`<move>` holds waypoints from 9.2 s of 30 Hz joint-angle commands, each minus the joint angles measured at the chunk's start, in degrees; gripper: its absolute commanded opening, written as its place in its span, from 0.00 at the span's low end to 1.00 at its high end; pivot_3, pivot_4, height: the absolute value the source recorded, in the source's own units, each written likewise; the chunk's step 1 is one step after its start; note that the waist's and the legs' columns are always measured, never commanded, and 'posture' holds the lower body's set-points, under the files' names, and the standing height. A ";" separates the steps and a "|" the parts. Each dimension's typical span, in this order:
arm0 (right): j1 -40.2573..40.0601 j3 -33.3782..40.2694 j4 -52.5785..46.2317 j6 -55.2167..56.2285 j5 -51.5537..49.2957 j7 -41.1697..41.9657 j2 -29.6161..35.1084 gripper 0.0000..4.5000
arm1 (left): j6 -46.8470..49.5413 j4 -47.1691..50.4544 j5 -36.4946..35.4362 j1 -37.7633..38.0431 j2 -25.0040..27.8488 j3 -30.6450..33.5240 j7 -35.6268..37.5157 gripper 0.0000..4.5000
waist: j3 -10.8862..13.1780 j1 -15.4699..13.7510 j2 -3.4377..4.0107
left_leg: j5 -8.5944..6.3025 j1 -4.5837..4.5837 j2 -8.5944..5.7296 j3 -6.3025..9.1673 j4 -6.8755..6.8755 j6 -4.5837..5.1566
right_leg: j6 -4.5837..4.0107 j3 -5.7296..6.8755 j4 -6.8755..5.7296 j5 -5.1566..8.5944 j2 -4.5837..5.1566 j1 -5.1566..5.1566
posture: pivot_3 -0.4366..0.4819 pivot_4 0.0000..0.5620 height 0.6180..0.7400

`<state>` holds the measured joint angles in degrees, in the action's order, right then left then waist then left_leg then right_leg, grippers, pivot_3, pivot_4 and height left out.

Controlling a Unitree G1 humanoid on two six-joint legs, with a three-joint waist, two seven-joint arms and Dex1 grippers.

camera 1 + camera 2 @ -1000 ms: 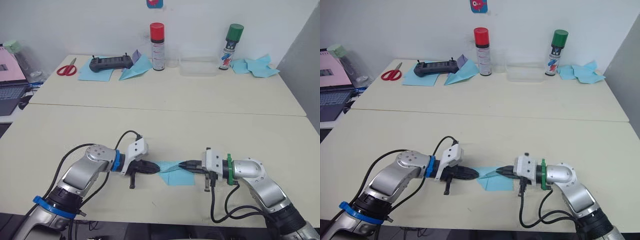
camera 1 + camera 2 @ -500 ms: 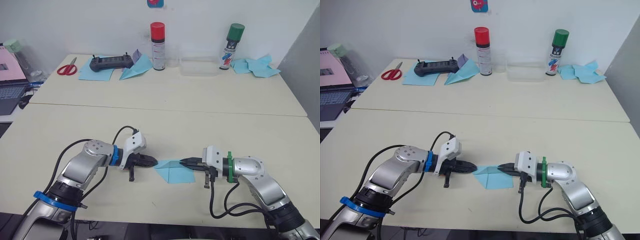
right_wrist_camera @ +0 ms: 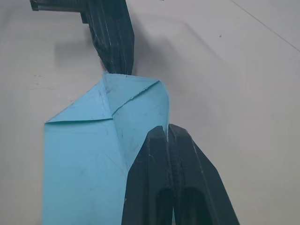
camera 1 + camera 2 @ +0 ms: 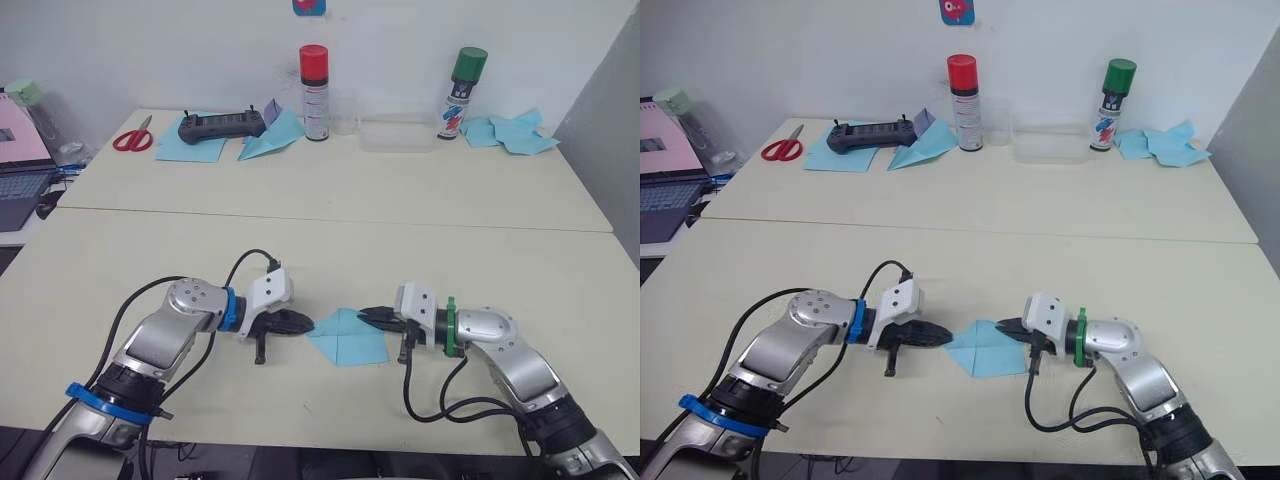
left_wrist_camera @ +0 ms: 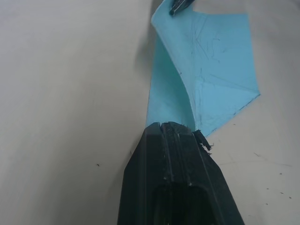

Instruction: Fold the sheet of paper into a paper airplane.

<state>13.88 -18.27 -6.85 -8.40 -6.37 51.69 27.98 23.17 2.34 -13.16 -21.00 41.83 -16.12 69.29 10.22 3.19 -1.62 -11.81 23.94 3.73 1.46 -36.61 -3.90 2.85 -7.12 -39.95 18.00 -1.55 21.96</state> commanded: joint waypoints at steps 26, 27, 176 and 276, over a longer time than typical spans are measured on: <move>1.41 -1.52 3.66 2.19 3.73 0.13 -0.22 0.01 | 1.96 7.80 0.01 1.25 -0.95 -1.03 -2.08 0.00 | 0.02 0.04 -0.03 | 0.00 0.02 0.00 0.00 0.13 0.00 | -0.02 0.00 0.02 0.01 0.00 0.05 | 0.48 0.27 1.00; 1.31 -1.49 3.44 2.07 3.65 0.16 -0.16 0.01 | 1.44 7.16 0.58 1.33 -0.89 -1.36 -2.11 0.00 | 0.02 0.04 -0.03 | 0.00 0.02 0.00 0.00 0.13 0.00 | -0.02 0.00 0.02 0.01 0.00 0.05 | 0.48 0.27 1.00; 5.34 9.01 -3.22 -38.17 -25.50 3.19 -1.16 0.00 | 10.98 23.02 -17.99 13.15 12.85 19.26 -2.17 1.00 | 0.16 0.12 -0.07 | 0.00 0.22 0.02 -0.03 0.66 -0.01 | -0.18 0.05 0.44 0.12 0.05 0.29 | 0.48 0.27 1.00; 5.87 -1.36 -6.66 -27.67 -16.17 17.25 9.02 0.01 | 11.75 19.23 -18.62 13.19 6.59 21.13 -13.34 1.00 | 0.27 -0.01 -0.03 | 0.00 -0.03 -0.02 -0.01 0.51 -0.04 | -0.19 0.07 0.02 0.24 0.07 0.17 | 0.48 0.27 1.00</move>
<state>19.22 -22.79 -11.58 -36.30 -21.03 68.57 36.45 36.23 21.77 -32.50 -6.32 50.08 5.16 58.53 10.49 3.17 -1.65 -11.81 23.90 3.69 1.44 -36.11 -3.94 2.67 -7.06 -39.93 18.23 -1.47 22.11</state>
